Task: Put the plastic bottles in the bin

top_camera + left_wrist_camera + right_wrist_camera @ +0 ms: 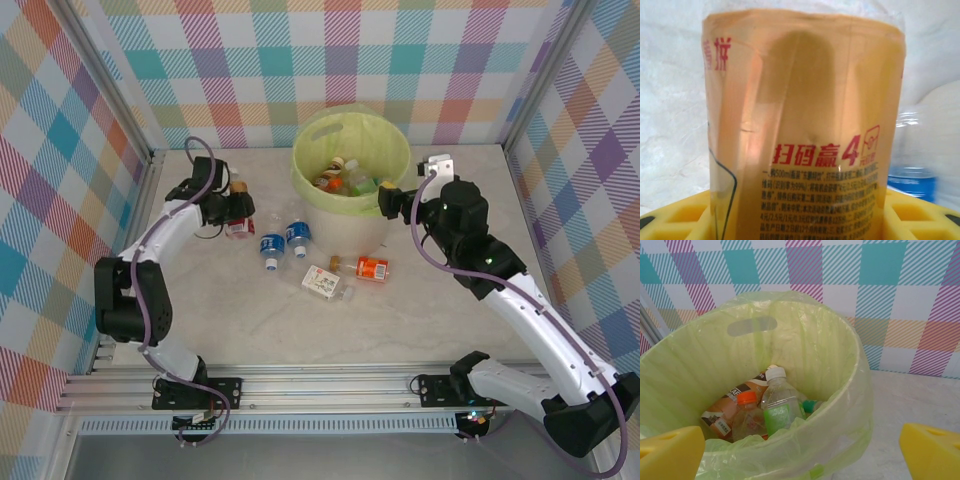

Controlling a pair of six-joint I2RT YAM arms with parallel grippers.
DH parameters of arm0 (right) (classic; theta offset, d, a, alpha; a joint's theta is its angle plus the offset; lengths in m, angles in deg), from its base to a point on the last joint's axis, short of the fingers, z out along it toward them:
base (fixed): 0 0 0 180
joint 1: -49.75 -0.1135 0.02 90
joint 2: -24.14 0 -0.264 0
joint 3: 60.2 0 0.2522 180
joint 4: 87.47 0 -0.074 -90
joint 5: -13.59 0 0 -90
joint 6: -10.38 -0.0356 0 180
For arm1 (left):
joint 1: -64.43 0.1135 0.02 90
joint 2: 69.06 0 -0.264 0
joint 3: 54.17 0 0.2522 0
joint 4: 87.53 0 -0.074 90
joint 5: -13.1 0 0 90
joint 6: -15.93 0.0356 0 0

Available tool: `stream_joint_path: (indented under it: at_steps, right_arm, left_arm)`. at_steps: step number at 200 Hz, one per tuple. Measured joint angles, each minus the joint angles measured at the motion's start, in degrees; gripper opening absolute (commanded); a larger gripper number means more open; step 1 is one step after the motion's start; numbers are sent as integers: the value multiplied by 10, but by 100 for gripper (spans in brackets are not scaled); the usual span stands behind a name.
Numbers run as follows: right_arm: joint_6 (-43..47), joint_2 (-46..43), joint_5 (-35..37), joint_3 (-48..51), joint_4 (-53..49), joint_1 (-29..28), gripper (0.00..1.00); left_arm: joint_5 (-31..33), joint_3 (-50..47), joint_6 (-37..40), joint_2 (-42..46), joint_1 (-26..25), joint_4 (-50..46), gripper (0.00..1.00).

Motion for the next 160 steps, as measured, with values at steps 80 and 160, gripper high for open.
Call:
stream_joint_path:
  at_steps: [80,160]
  right_arm:
    - [-4,-18,0,29,3,0,100]
    - [-11,-49,0,50,10,0,100]
  left_arm:
    - [-57,1,-121,121,-29,209,49]
    - [-44,154,-45,94,-163,276,49]
